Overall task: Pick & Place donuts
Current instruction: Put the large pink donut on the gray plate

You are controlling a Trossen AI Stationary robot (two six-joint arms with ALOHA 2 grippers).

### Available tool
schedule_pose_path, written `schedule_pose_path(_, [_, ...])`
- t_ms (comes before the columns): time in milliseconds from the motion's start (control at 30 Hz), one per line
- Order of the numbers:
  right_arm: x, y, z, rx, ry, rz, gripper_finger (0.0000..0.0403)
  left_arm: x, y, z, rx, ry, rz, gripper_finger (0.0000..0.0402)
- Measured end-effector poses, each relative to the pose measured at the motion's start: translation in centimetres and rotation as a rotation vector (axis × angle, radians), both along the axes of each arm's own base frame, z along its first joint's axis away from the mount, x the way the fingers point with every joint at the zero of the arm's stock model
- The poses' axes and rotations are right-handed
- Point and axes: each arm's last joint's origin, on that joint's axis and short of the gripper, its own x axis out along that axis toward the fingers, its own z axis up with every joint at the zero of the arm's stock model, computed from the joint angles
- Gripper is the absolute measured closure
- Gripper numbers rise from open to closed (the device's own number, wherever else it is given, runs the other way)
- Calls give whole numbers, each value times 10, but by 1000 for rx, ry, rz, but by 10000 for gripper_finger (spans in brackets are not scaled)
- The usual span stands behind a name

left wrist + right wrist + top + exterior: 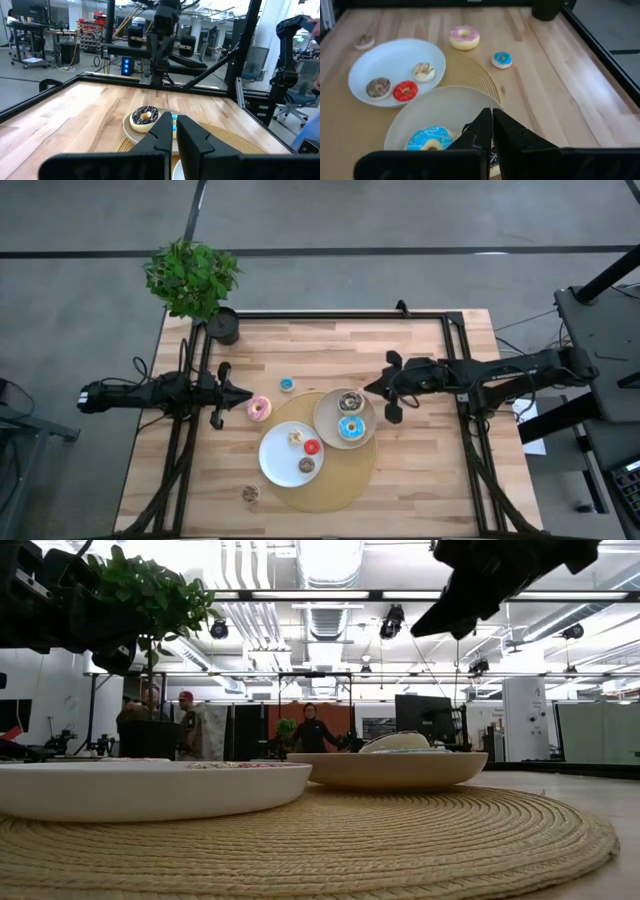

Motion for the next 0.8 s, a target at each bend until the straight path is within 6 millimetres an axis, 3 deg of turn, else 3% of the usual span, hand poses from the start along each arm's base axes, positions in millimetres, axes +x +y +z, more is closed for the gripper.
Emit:
schedule_pose_path(267, [-33,-1,3,35,-89,-19,394,0,0,0,0,1,0,402])
schedule_pose_path(800, [-94,-2,-35,31,-215,-5,394,0,0,0,0,0,0,402])
